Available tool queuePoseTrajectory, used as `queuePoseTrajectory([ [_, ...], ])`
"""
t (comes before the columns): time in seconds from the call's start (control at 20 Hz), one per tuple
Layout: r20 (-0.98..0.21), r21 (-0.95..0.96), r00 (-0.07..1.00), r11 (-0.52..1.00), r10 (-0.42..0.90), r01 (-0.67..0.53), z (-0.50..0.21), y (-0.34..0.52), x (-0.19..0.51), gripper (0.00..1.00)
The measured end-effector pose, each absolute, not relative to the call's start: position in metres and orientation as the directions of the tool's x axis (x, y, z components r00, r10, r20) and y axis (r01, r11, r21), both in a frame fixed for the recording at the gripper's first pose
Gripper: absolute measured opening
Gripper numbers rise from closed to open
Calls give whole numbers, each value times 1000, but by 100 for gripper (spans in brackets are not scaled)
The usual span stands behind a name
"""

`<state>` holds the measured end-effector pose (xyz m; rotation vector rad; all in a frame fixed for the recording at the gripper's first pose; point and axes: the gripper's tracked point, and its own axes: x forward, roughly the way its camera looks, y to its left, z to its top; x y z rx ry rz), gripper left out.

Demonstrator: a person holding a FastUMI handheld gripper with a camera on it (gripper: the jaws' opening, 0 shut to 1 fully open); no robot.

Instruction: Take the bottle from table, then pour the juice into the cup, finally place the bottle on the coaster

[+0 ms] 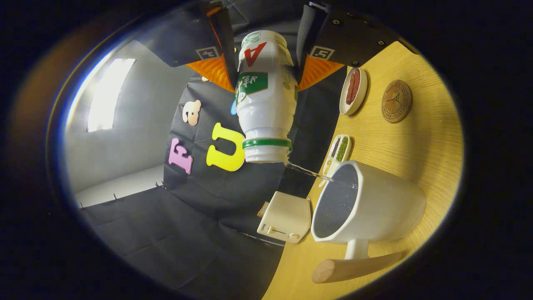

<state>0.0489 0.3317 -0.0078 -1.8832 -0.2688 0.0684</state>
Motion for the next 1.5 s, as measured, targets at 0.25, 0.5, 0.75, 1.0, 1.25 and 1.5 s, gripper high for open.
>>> queuePoseTrajectory([
  [0.25, 92, -932, 968, -321, 235, 166, -6, 336, 47, 63],
  [0.5, 94, -923, 964, -342, 248, 178, -7, 341, 48, 63],
  [0.75, 103, -908, 958, -368, 267, 200, -5, 345, 46, 63],
  [1.0, 114, -890, 950, -395, 290, 228, -2, 350, 44, 63],
  [1.25, 126, -867, 939, -424, 320, 261, 0, 356, 42, 63],
  [1.5, 138, -847, 929, -445, 344, 291, 3, 360, 37, 63],
])
